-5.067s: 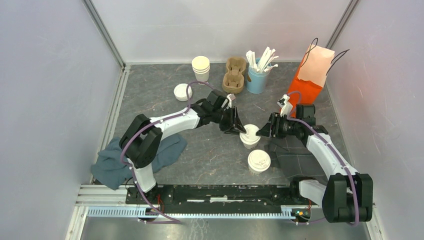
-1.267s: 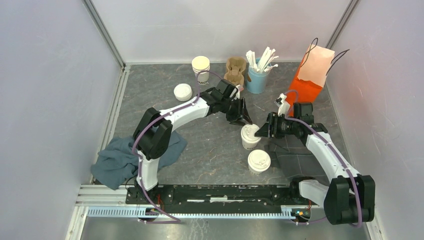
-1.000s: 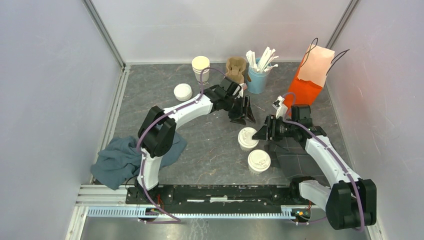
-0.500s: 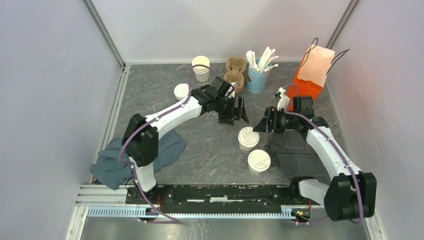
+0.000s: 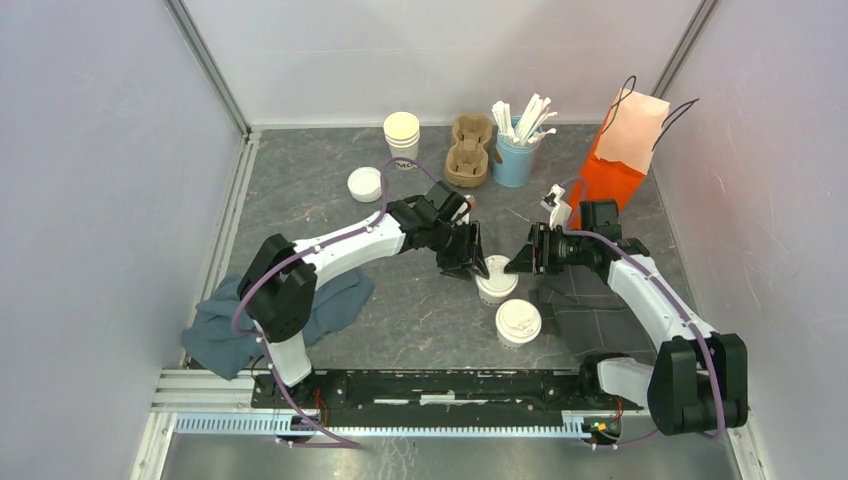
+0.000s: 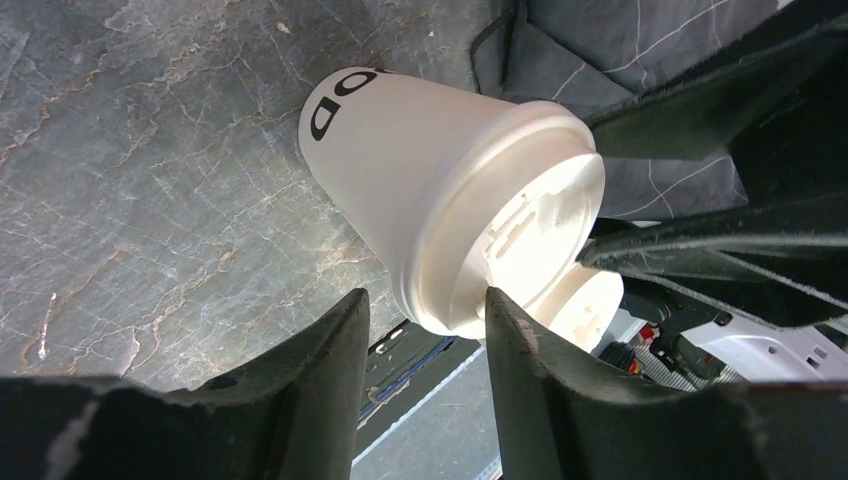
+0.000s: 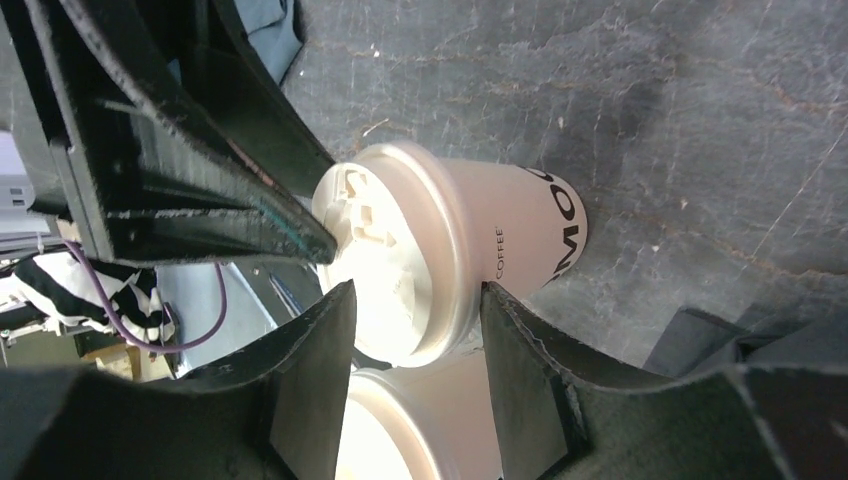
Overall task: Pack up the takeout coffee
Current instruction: Close the cup lid on the coffee cup.
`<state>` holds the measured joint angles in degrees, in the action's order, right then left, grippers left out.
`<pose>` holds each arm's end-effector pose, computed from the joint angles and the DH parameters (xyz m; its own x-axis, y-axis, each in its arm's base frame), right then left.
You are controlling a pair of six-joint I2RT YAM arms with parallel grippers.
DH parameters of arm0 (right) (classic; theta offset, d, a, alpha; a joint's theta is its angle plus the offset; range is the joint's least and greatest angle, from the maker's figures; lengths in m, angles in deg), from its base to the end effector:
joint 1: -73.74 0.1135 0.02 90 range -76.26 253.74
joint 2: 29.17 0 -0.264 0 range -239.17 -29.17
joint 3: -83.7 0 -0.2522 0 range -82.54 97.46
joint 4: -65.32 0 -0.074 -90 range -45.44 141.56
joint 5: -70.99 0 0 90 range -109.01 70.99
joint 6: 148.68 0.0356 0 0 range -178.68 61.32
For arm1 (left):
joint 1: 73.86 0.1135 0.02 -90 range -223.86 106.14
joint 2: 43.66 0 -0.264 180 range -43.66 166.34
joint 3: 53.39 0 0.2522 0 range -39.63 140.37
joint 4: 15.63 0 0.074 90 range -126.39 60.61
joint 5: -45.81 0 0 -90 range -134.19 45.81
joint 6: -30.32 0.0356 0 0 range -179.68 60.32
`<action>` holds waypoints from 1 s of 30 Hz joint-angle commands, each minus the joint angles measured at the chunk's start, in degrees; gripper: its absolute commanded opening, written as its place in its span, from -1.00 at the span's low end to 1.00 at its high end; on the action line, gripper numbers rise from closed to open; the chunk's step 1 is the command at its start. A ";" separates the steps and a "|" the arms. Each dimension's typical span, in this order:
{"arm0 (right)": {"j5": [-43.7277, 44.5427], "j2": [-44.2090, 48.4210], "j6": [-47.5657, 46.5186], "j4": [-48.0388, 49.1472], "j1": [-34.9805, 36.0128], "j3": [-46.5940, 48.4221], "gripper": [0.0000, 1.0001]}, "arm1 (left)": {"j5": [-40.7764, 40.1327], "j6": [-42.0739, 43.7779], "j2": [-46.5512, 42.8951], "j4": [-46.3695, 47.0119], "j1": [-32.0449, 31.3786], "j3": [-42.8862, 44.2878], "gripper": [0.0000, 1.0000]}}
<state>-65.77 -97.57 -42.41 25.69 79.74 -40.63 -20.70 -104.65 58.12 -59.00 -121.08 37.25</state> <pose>0.2249 0.0497 0.2255 -0.9000 0.0984 -0.4246 -0.2728 0.6326 0.7249 0.2499 -0.2909 0.2364 -0.9780 0.1026 -0.1814 0.1966 0.7429 -0.6399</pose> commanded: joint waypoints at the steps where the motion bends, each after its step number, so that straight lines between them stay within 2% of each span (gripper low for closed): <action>1: -1.93 3.49 0.90 1.82 0.41 -1.48 0.09 | 0.96 -0.14 1.32 1.65 0.02 0.84 0.04; 6: 5.65 6.20 -1.08 -3.15 -0.26 0.61 0.17 | -0.63 1.65 1.92 -0.07 0.02 1.36 -0.02; 9: 6.74 7.53 2.05 -2.16 -3.94 -0.36 0.21 | -0.94 2.22 2.10 -0.47 0.09 0.98 -0.04; 16: 4.23 6.07 2.78 -0.60 -4.51 -2.01 0.18 | -0.76 2.17 1.82 0.41 0.12 -0.75 -0.08; 22: 4.14 6.42 2.34 -0.67 -4.55 -2.43 -0.01 | -0.56 1.99 2.02 1.01 0.11 -0.85 -0.11; 30: 6.33 6.92 0.70 -2.08 -4.62 -3.14 -0.08 | -0.48 2.04 1.87 1.20 0.11 -1.16 -0.13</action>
<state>-60.79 -91.48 -40.64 23.29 75.17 -43.10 -20.09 -104.61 59.08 -57.88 -121.08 37.17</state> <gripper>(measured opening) 0.464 0.443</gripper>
